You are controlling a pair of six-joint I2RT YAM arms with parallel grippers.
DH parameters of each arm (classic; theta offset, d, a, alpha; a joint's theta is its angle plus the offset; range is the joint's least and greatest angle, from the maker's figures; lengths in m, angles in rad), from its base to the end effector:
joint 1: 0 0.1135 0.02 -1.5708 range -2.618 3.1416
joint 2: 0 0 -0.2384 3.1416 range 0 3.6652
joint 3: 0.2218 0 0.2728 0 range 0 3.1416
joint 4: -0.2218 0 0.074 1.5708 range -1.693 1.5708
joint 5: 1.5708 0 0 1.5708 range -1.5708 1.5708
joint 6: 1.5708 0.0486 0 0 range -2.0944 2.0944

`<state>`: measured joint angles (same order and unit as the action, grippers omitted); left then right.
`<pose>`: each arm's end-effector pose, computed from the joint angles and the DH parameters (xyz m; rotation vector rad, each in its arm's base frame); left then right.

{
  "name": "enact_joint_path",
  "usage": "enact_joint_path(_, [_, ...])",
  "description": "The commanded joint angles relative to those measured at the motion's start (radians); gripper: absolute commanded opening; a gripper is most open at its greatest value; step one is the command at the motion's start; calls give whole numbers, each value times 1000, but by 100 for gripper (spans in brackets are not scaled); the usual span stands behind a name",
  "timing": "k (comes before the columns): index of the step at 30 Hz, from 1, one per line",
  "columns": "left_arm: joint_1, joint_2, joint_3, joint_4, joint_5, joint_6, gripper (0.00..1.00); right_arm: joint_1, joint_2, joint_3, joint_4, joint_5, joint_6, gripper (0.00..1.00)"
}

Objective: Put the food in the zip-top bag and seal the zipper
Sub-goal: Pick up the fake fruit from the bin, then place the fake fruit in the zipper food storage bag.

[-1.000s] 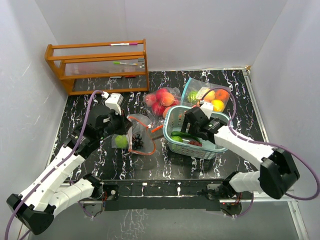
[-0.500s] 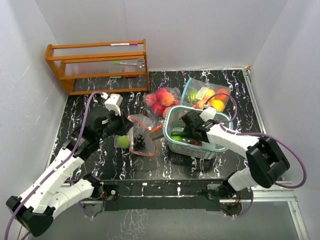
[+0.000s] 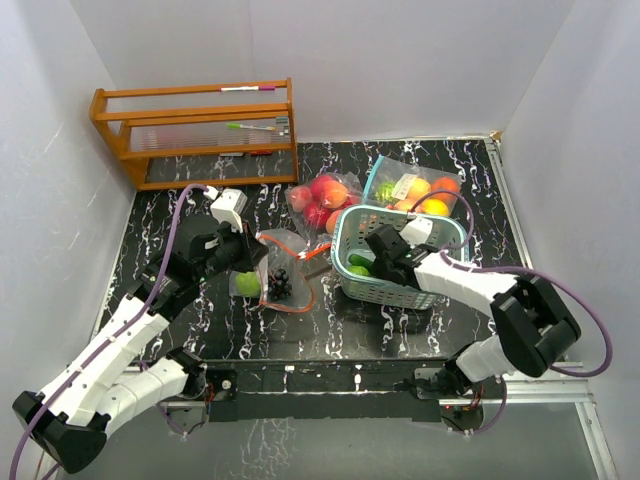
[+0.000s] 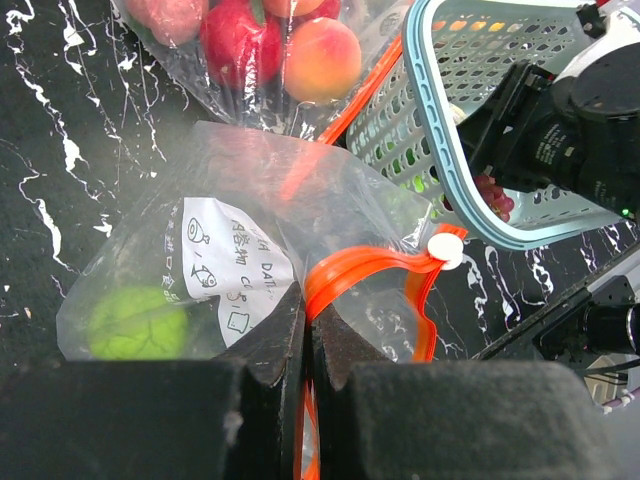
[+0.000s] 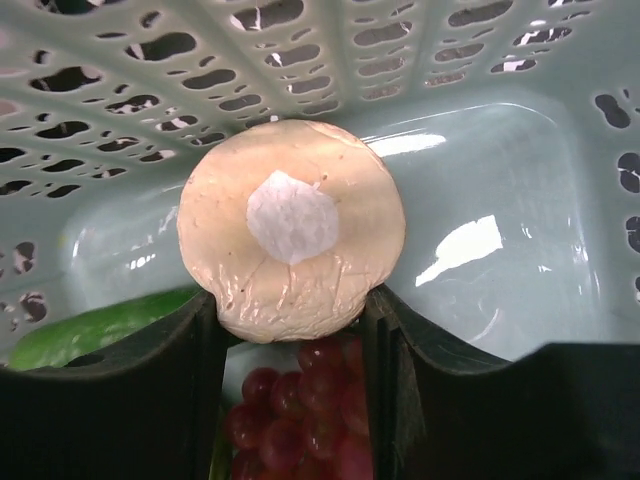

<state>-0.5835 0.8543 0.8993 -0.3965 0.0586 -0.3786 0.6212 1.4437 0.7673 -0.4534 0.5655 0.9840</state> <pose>0.2001 -0.1355 0.3230 0.2435 1.9705 -0.6931 0.2461 0.1441 0.1262 0.5957 2.3683 -0.0991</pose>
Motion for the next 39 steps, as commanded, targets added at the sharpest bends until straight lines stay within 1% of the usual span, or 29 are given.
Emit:
enact_joint_path(1, [5,-13,-2,16,10,-2,0,-3,-121,9,21,-20,-44,23])
enact_joint_path(9, [4,3,2,10,1,4,0,-4,-370,39,15,-101,-134,17])
enact_joint_path(15, [4,26,19,0,-6,13,0,-3,-479,104,31,-193,-294,17])
enact_joint_path(19, [5,40,21,4,-8,10,0,-3,-520,139,90,-351,-362,17])
enact_joint_path(23, [5,55,15,19,-2,3,0,-4,-525,162,172,-582,-392,16])
enact_joint_path(30, [4,84,17,36,7,6,0,4,-531,167,238,-859,-444,16])
enact_joint_path(33, [5,100,20,40,5,7,0,43,-522,159,276,-947,-463,16])
enact_joint_path(35, [4,109,23,46,4,7,0,99,-507,158,305,-968,-476,16])
enact_joint_path(39, [5,132,35,57,3,7,0,271,-437,194,312,-912,-525,16])
